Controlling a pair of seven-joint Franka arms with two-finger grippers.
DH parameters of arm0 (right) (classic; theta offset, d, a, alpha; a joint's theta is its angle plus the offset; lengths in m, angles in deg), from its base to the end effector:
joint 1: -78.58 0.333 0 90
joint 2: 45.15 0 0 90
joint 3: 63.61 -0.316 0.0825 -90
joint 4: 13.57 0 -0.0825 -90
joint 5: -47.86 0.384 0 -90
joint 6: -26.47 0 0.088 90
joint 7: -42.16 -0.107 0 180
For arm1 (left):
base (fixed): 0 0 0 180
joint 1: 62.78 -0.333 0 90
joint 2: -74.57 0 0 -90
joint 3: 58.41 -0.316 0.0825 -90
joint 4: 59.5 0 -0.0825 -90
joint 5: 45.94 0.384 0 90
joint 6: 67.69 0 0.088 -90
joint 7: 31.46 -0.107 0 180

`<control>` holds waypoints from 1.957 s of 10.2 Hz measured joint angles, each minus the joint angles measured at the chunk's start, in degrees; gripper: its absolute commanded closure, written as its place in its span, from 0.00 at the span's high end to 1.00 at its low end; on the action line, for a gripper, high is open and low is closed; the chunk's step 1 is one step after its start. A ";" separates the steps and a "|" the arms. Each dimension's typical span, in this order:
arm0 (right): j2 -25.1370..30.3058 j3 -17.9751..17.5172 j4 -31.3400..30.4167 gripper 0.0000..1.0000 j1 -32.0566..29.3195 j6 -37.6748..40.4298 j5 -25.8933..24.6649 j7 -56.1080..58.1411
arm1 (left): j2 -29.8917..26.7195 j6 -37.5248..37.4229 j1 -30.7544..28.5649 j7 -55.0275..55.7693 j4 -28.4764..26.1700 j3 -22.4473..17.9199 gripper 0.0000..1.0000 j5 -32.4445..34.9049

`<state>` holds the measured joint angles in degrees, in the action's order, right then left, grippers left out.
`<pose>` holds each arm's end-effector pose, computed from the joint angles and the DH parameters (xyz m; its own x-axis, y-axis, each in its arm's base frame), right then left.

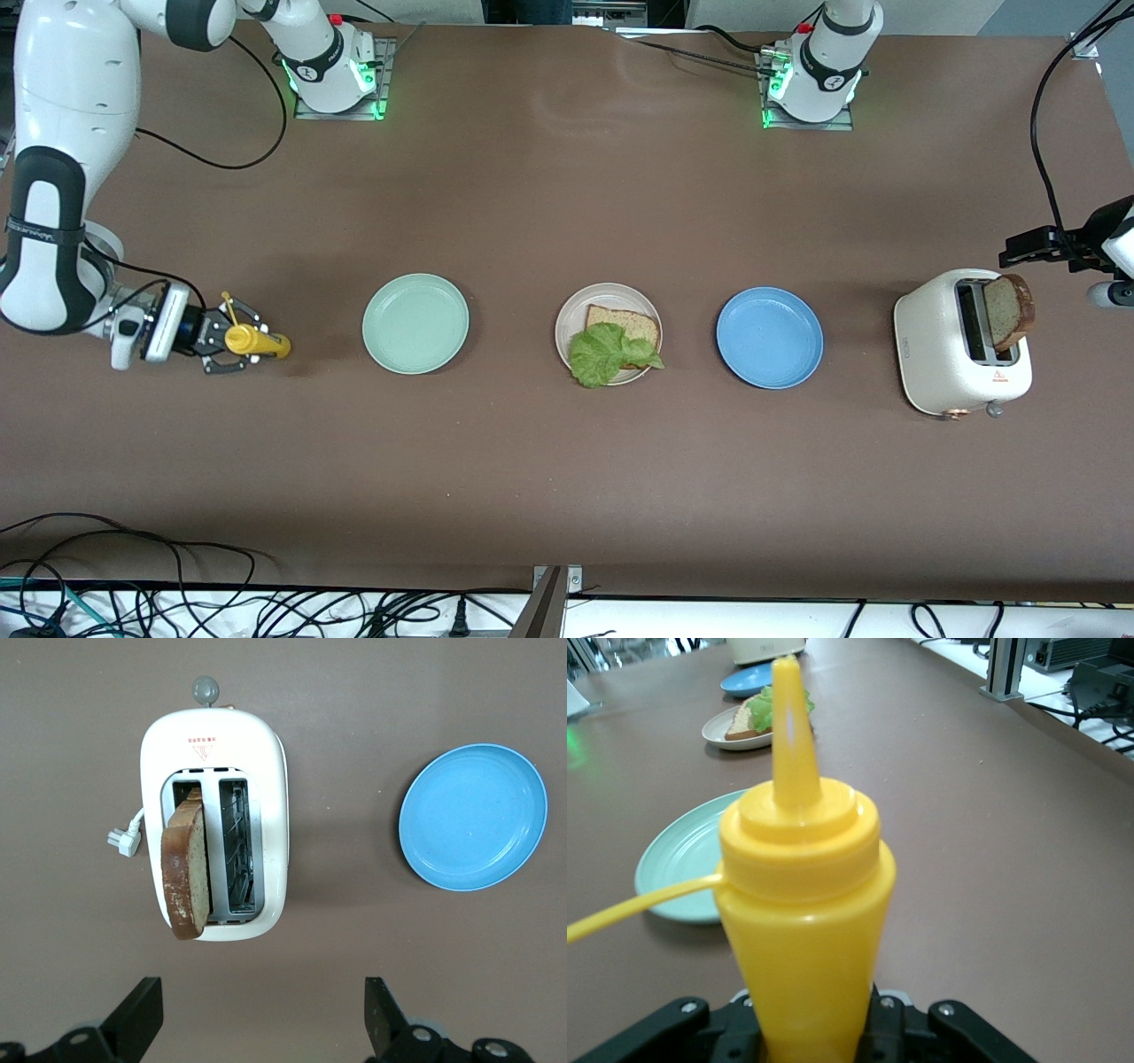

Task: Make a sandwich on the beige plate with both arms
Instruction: 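Lift the yellow bottle and carry it toward the beige plate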

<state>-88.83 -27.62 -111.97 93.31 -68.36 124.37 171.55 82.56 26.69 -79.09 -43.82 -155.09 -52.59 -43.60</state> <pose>0.6286 -0.0984 0.1974 0.2275 0.5686 0.7905 0.9711 -0.1928 -0.1407 0.5768 0.1140 0.5052 0.9862 -0.0394 -0.1610 -0.0384 -0.9992 0.0091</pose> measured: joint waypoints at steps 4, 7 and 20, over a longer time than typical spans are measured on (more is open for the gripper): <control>0.65 6.20 7.42 0.00 16.42 -7.88 -6.98 -17.46 | -0.06 -0.07 0.01 0.00 0.03 0.07 1.00 0.00; 1.05 9.83 14.06 0.00 27.85 -12.77 -16.85 -36.77 | -0.08 -0.10 0.01 0.00 0.04 0.09 1.00 0.00; -11.45 9.17 17.81 0.00 62.46 -27.71 -78.60 -104.61 | -0.17 -0.16 0.01 0.00 0.06 0.10 1.00 0.00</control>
<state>-100.28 -18.46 -94.16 155.77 -96.07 45.76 66.93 82.39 26.53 -79.09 -43.82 -155.03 -52.49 -43.59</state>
